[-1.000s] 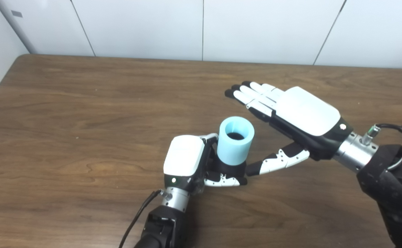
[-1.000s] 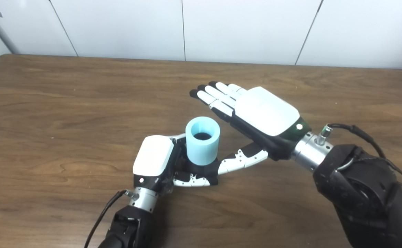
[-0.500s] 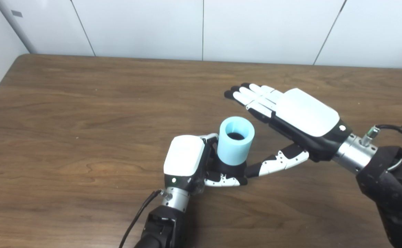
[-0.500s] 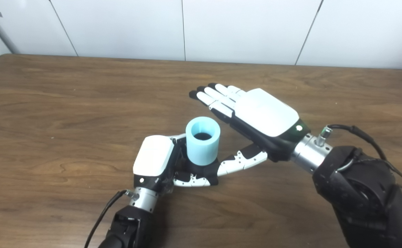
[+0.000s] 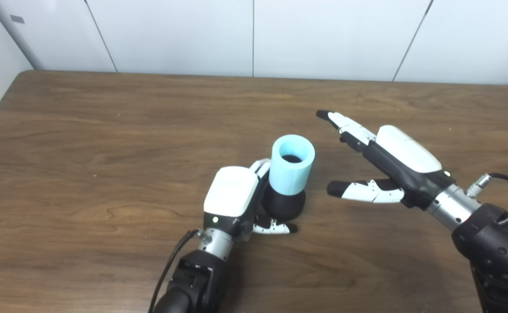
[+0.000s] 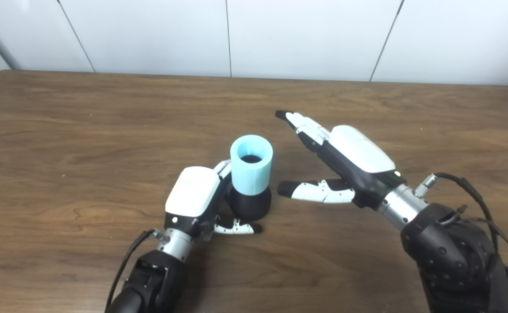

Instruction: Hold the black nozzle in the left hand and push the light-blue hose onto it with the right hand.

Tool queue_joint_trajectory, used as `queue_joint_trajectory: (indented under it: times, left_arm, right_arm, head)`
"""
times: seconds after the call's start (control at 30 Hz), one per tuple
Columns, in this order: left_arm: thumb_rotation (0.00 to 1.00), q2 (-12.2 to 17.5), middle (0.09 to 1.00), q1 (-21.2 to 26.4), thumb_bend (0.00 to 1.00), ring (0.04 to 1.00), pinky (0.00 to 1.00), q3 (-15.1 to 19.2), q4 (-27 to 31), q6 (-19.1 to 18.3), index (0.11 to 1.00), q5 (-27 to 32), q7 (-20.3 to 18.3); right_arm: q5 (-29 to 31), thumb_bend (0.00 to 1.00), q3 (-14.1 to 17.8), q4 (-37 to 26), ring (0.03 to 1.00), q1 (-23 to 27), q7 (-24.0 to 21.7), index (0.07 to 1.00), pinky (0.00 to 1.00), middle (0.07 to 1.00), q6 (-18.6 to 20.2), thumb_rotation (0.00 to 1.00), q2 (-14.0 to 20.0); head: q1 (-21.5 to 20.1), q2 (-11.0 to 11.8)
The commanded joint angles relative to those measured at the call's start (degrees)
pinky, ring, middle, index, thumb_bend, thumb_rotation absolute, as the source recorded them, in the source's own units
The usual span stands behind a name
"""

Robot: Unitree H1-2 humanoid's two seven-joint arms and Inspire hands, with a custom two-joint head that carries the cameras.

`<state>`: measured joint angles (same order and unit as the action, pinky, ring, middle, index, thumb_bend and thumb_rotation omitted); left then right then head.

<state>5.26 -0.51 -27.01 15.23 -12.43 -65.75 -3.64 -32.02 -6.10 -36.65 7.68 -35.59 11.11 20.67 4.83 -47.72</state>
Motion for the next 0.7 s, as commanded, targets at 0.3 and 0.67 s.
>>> queue_joint_trajectory:
  times: [0.3,0.67]
  left_arm:
    - [0.30,1.9,0.862,1.8,1.00,0.850,0.80,5.7,4.0,2.0,0.894,3.2,-1.7]
    - [0.18,3.2,0.848,4.8,1.00,0.822,0.70,13.8,10.8,-0.4,0.870,6.1,-7.8]
  right_arm:
    - [-1.5,0.59,-1.1,0.8,0.994,0.6,4.4,1.000,0.88,1.000,-1.4,1.00,0.4]
    - [-1.8,0.60,-1.0,1.6,0.976,-0.2,5.6,1.000,0.86,0.990,-0.9,1.00,0.4]
  head:
    - [0.1,0.3]
    - [-0.1,0.4]
